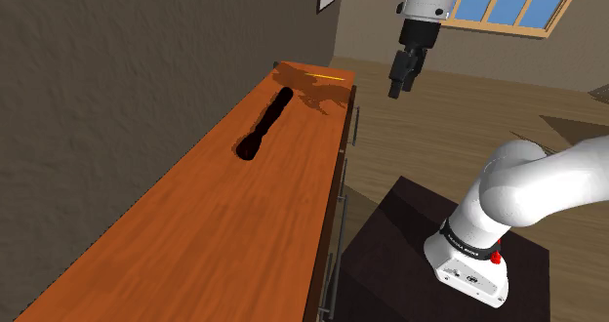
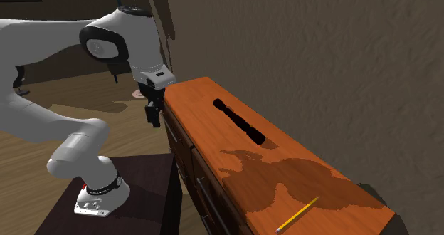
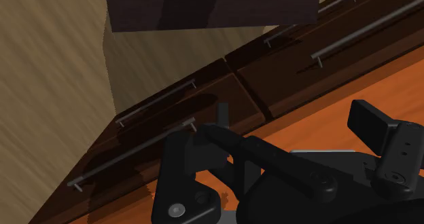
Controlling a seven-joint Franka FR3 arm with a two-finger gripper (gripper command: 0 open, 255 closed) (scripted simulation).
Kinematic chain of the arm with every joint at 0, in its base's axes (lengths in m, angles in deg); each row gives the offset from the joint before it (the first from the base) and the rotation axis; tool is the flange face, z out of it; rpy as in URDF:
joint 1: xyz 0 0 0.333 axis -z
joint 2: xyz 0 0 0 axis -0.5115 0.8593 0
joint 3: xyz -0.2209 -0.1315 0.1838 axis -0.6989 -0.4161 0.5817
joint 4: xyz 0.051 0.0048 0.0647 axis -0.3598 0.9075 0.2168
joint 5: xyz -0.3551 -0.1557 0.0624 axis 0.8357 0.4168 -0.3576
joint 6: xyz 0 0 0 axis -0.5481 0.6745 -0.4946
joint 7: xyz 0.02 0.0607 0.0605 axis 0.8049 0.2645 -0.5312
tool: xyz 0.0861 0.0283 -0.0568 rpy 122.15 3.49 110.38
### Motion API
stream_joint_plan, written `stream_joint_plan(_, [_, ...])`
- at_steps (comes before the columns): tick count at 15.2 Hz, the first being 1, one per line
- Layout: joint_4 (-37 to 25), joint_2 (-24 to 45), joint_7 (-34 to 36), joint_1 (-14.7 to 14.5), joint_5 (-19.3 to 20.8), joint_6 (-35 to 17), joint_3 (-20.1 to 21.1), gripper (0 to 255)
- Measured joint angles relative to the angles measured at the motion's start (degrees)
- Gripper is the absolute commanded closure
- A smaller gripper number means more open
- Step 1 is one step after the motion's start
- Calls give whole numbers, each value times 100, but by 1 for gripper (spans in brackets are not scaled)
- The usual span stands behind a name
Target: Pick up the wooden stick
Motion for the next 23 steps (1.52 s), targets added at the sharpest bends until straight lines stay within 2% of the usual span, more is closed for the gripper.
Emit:
stream_joint_plan(3, [-44, 124, 349, 22, -107, -111, 214, 0])
stream_joint_plan(9, [-355, 981, 1964, 211, -391, -784, 1094, 0])
stream_joint_plan(13, [-767, 1737, 3121, 379, -397, -1185, 1667, 0])
stream_joint_plan(18, [-1480, 2815, 4623, 594, -125, -1535, 2271, 0])
stream_joint_plan(23, [-2586, 4152, 6156, 708, 490, -1602, 2670, 0])
